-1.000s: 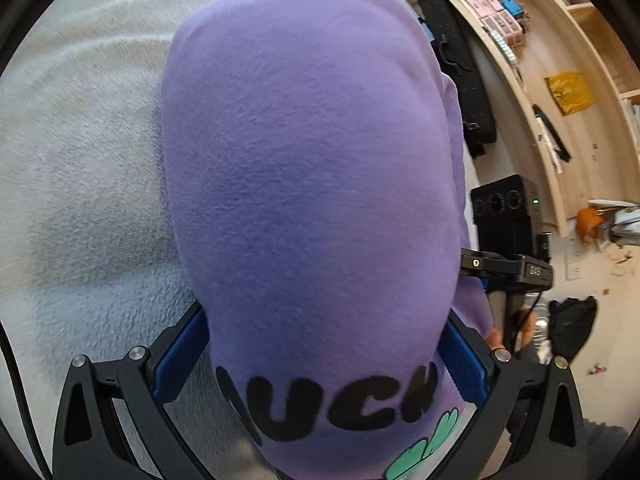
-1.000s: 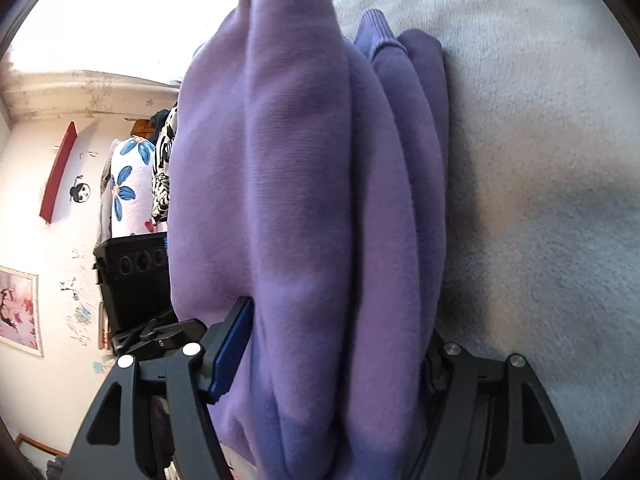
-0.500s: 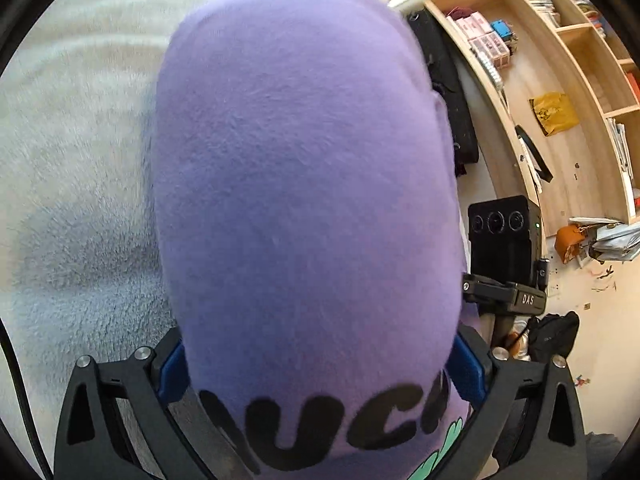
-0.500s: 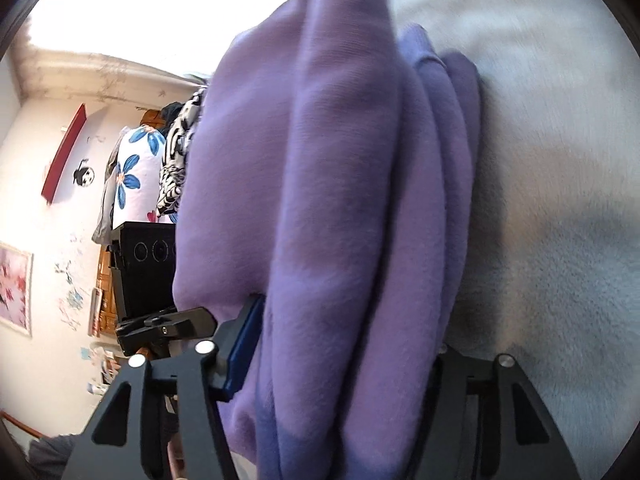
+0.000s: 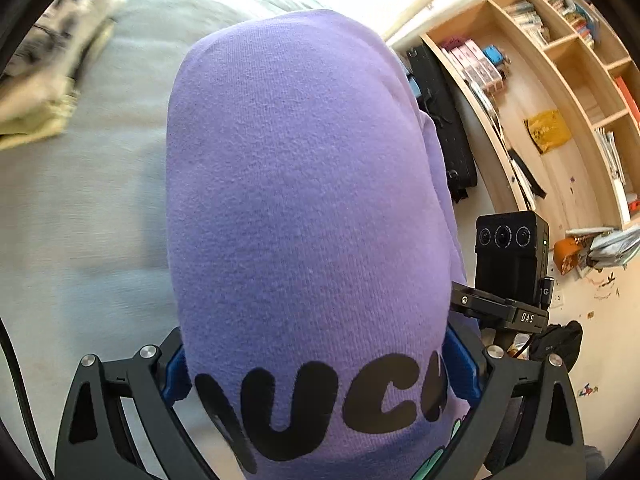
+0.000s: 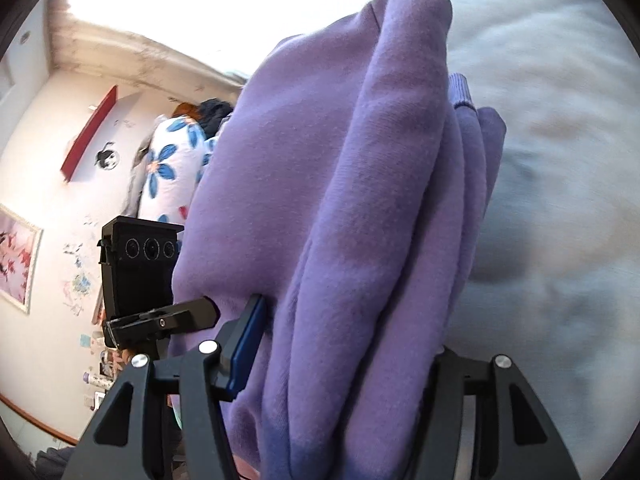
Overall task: Fold large clothes
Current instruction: 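Lift the folded purple hoodie with both grippers and carry it to the clothes stack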
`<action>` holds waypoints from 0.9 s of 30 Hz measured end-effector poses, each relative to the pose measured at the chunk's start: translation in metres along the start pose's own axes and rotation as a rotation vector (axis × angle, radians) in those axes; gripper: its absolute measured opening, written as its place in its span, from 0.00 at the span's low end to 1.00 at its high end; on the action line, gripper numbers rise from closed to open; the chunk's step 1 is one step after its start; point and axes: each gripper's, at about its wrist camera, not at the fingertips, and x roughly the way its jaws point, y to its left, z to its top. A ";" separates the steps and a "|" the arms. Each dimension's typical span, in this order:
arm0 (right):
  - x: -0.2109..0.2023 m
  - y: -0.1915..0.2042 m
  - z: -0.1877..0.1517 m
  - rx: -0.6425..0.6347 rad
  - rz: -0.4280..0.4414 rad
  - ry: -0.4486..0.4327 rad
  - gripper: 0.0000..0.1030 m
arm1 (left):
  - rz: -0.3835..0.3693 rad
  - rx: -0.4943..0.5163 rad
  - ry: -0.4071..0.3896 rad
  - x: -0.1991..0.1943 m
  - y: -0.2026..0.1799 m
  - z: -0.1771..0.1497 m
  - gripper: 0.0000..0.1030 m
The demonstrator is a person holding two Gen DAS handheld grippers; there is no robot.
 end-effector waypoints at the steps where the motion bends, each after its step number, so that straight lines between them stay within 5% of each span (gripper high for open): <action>1: 0.007 0.013 0.002 -0.015 0.010 0.002 0.55 | 0.013 -0.001 -0.015 -0.019 0.002 0.002 0.95; 8: 0.068 0.105 0.040 -0.110 0.095 0.003 0.55 | 0.075 0.010 -0.083 -0.129 0.036 0.036 0.95; 17: 0.173 0.199 0.152 -0.172 0.187 -0.065 0.55 | 0.170 0.097 -0.187 -0.263 0.119 0.163 0.96; 23: 0.253 0.214 0.224 -0.164 0.250 -0.112 0.57 | 0.244 0.163 -0.215 -0.296 0.176 0.254 0.96; 27: 0.307 0.192 0.248 -0.104 0.261 -0.120 0.58 | 0.299 0.174 -0.173 -0.283 0.218 0.298 0.96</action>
